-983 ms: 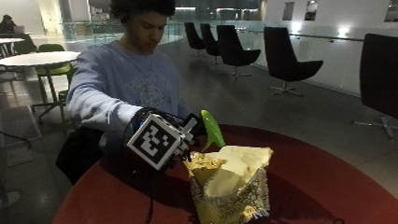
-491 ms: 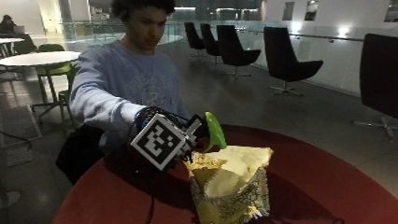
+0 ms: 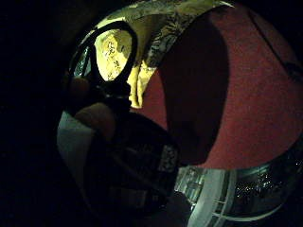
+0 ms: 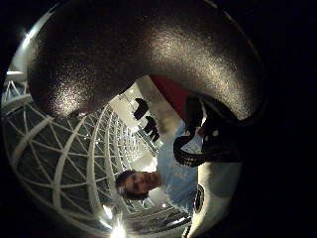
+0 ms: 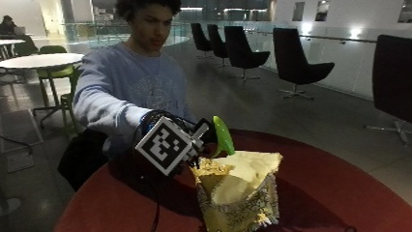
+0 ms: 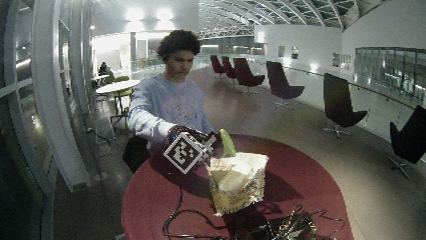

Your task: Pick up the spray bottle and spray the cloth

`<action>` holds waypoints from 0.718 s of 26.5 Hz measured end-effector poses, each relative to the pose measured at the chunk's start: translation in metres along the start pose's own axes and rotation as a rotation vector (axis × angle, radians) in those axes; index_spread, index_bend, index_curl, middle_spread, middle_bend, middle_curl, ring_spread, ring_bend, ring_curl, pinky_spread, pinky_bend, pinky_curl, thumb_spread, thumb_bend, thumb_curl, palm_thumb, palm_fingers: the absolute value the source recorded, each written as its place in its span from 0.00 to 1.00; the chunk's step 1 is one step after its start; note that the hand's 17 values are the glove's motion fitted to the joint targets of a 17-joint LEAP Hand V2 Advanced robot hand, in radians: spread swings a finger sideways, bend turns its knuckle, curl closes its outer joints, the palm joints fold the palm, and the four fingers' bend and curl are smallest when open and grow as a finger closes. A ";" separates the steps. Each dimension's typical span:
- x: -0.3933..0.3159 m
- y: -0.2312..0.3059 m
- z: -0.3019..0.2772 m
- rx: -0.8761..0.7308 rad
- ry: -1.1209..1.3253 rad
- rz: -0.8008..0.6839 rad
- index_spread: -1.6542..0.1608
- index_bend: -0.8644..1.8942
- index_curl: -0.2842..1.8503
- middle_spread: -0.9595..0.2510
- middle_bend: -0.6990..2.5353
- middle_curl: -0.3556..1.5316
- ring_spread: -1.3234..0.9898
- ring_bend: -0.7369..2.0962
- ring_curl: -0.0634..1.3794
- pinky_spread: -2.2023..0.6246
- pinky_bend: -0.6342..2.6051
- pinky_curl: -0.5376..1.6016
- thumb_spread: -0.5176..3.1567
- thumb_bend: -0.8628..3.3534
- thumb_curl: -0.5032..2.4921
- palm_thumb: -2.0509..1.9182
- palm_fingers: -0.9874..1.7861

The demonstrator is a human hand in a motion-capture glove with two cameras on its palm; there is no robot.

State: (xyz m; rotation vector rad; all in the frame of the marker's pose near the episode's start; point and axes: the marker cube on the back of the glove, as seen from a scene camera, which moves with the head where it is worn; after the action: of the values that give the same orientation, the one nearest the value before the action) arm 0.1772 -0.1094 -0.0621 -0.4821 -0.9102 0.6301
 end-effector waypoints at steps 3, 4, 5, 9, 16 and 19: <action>0.000 0.002 0.001 -0.008 -0.006 -0.006 0.81 0.36 0.31 0.72 0.35 0.45 0.55 0.45 0.33 0.85 0.25 0.39 0.46 0.20 0.32 0.73 0.76; -0.001 0.004 0.001 -0.016 -0.010 -0.011 0.81 0.36 0.31 0.72 0.35 0.45 0.55 0.45 0.33 0.85 0.25 0.39 0.46 0.20 0.32 0.73 0.76; -0.001 0.005 0.002 -0.020 -0.015 -0.017 0.81 0.36 0.31 0.72 0.35 0.45 0.55 0.45 0.33 0.85 0.25 0.39 0.46 0.20 0.32 0.73 0.76; -0.004 0.006 0.009 -0.008 -0.030 -0.054 0.81 0.36 0.31 0.72 0.35 0.45 0.55 0.45 0.33 0.85 0.25 0.39 0.46 0.20 0.32 0.73 0.76; -0.019 0.012 0.036 0.027 -0.109 -0.178 0.82 0.36 0.31 0.73 0.35 0.45 0.55 0.45 0.33 0.85 0.25 0.40 0.46 0.20 0.32 0.73 0.76; -0.029 0.015 0.052 0.115 -0.150 -0.301 0.82 0.36 0.31 0.73 0.35 0.45 0.55 0.45 0.33 0.85 0.25 0.40 0.46 0.20 0.32 0.73 0.76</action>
State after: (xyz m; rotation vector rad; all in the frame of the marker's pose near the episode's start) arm 0.1161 -0.1124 -0.0610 -0.1902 -1.0579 0.4440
